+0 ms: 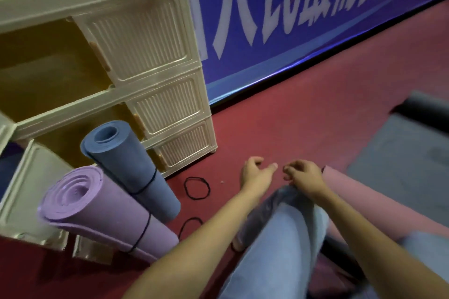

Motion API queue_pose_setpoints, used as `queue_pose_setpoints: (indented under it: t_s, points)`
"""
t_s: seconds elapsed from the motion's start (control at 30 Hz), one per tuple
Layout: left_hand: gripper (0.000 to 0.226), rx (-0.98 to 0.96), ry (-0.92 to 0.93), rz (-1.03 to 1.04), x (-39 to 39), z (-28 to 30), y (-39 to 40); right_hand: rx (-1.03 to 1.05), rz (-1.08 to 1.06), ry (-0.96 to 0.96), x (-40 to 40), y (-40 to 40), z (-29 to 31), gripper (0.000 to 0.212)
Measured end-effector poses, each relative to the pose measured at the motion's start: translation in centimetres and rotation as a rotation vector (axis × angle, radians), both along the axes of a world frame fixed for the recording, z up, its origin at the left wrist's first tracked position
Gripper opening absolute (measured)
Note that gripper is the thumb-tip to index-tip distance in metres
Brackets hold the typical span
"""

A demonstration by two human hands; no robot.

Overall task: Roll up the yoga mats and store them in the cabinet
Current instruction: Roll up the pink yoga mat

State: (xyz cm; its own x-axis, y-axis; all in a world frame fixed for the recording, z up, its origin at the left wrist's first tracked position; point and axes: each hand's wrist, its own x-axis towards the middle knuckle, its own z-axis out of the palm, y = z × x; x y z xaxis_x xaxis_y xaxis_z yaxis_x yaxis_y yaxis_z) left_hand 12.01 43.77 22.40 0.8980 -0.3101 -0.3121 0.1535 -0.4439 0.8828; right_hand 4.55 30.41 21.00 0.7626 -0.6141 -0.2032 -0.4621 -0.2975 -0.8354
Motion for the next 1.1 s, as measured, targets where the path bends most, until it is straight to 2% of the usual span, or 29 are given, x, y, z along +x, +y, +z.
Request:
queue_pose_setpoints:
  t_s: [0.13, 0.27, 0.33, 0.4, 0.47, 0.57, 0.7, 0.9, 0.97, 1.1]
  points:
    - [0.041, 0.085, -0.215, -0.456, -4.5, 4.2, -9.3, -0.089, -0.113, 0.103, -5.5, -8.2, 2.6, 0.019]
    - [0.055, 0.228, -0.286, -0.771, -8.3, 4.6, -15.4, -0.056, -0.209, 0.287, -11.0, -14.9, 2.3, 0.019]
    - [0.052, 0.382, -0.346, -0.895, -8.7, 2.4, -17.2, -0.052, -0.281, 0.331, -13.3, -17.4, 1.4, 0.021]
    - [0.044, 0.653, -0.431, -1.046, -8.9, -1.4, -18.4, -0.026, -0.322, 0.398, -15.6, -18.9, -1.3, 0.018]
    - [0.05, 0.885, -0.441, -1.214, -9.1, -4.6, -19.5, 0.038, -0.324, 0.513, -17.6, -19.5, -4.3, 0.011]
    - [0.059, 0.961, -0.42, -1.404, -9.2, -8.4, -22.7, 0.088, -0.244, 0.643, -18.8, -21.4, -7.3, 0.024]
    - [0.055, 1.06, -0.399, -1.414, -8.2, -12.7, -26.1, 0.129, -0.35, 0.632, -18.9, -24.9, -9.4, 0.032]
    - [0.051, 1.046, -0.315, -1.405, -8.0, -19.9, -31.0, 0.21, -0.365, 0.721, -19.5, -29.0, -13.6, 0.034]
    - [0.057, 1.035, -0.33, -1.465, -8.9, -22.5, -31.5, 0.232, -0.353, 0.74, -19.2, -29.6, -14.9, 0.035]
    - [0.08, 0.926, -0.271, -1.558, -11.3, -27.8, -31.9, 0.251, -0.329, 0.753, -18.9, -30.1, -16.8, 0.021]
